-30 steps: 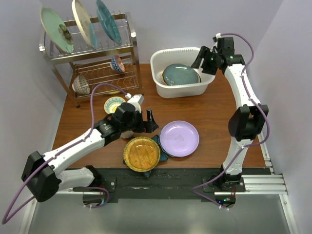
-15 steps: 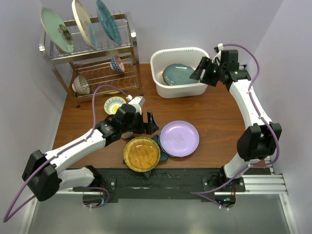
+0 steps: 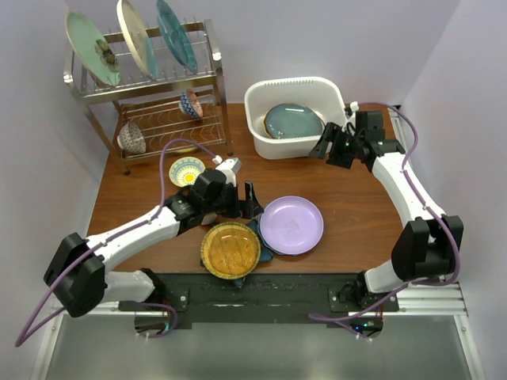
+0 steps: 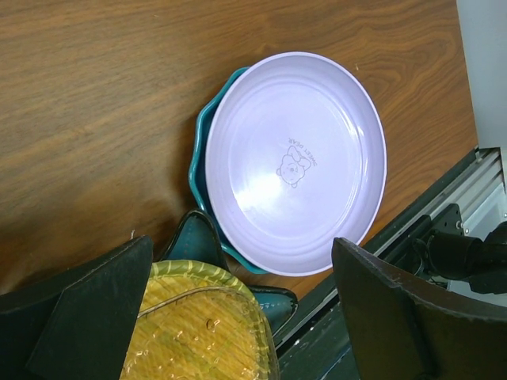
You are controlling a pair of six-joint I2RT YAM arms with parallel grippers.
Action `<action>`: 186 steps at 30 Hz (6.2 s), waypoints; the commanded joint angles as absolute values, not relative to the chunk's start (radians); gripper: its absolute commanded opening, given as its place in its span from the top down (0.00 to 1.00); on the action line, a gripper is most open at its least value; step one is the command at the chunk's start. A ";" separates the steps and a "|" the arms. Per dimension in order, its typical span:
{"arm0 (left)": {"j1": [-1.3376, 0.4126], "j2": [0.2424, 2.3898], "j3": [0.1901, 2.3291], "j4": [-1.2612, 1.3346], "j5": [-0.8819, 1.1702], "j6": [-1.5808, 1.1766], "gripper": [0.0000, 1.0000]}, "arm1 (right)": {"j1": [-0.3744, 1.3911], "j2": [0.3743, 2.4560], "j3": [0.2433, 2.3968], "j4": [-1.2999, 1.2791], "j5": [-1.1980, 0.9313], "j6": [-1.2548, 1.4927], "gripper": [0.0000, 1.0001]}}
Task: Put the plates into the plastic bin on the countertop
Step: Pick up the plate at the center of the board, then place the plate in the plastic bin.
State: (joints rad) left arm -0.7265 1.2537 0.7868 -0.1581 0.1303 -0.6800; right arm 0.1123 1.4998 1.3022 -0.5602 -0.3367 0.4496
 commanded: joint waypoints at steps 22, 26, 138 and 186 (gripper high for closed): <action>-0.739 1.442 0.884 -0.084 0.236 -0.699 0.07 | 0.117 1.325 0.801 -0.491 -0.376 0.383 0.34; -0.759 1.454 0.894 -0.081 0.241 -0.696 0.08 | 0.117 1.299 0.761 -0.482 -0.374 0.388 0.35; -0.746 1.220 0.948 -0.368 -0.064 -0.641 0.00 | 0.115 1.416 1.114 -0.500 -0.428 0.445 1.00; -0.744 1.272 0.884 -0.305 0.018 -0.644 0.00 | 0.106 1.965 1.853 -0.483 -0.408 0.584 1.00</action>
State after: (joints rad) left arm -0.7509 1.2774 0.8875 -0.3454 0.0078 -0.6609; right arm 0.1116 1.9583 1.7706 -0.4973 -0.4095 0.5613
